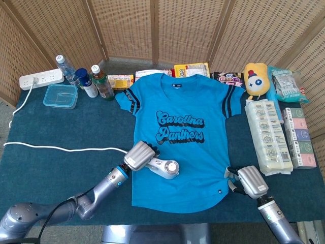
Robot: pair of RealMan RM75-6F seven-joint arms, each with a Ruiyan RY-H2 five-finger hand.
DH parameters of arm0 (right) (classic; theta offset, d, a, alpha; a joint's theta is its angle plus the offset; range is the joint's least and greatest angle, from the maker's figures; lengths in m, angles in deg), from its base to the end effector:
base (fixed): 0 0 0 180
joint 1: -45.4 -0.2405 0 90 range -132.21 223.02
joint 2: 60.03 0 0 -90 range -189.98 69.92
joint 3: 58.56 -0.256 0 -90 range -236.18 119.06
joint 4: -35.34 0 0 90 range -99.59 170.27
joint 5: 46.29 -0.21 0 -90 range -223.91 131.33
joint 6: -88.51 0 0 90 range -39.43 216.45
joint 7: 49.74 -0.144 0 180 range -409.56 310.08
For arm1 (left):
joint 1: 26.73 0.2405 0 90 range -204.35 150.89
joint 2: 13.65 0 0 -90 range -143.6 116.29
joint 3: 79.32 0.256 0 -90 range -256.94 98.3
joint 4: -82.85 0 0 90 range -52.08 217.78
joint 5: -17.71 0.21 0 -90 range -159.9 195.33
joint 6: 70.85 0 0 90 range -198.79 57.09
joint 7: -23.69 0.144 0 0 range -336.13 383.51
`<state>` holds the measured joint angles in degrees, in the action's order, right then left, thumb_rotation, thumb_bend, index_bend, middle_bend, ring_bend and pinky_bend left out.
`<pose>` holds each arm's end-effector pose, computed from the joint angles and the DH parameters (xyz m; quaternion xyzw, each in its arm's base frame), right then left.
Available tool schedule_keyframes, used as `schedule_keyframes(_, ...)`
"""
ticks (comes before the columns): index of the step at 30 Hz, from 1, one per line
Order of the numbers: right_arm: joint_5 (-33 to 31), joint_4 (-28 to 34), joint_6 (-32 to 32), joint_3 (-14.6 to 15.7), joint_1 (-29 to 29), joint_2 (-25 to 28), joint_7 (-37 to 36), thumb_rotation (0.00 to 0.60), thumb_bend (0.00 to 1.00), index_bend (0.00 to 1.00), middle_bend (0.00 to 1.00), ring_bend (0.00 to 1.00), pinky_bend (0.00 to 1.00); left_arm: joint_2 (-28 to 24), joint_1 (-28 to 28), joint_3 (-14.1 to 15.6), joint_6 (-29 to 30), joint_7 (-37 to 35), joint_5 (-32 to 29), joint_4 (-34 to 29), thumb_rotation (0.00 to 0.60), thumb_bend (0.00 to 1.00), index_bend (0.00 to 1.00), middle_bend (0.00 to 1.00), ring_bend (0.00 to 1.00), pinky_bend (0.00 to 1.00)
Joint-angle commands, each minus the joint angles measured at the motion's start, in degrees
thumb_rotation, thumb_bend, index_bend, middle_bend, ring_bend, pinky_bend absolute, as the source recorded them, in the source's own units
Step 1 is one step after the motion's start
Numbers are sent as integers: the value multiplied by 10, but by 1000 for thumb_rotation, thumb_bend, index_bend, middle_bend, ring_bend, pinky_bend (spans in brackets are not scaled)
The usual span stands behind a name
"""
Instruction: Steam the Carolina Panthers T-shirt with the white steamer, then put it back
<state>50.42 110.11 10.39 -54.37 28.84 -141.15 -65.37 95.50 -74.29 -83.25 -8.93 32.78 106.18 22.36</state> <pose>-0.2884 -0.2134 0.0451 0.6852 -0.4273 0.4457 0.3864 -0.0956 0.3166 -0.1074 -0.8079 -0.2183 -0.4465 0.3167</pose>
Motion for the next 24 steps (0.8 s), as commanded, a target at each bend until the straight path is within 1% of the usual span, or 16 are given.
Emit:
schedule_keyframes(1,-1,1,0,0,0,0,1,600,521,734,637,645,736,1,4,4,3,-6,3,13,600,516,656,713,638,666)
schedule_keyframes(10,-2,4,2,-1,0,0,5,600,521,734,637,647,737,-1,13,4,14,-25,4,44,600,514,656,713,638,666)
schedule_keyframes(17,-2,6,4,-1,0,-1,8,600,520,734,637,649,738,-14,21,0,29,-37,5,58,600,512,656,713,638,666)
schedule_keyframes(24,-1,7,3,0,0,-1,7,600,520,734,637,650,738,-11,19,8,32,-37,20,43,600,510,657,713,638,666)
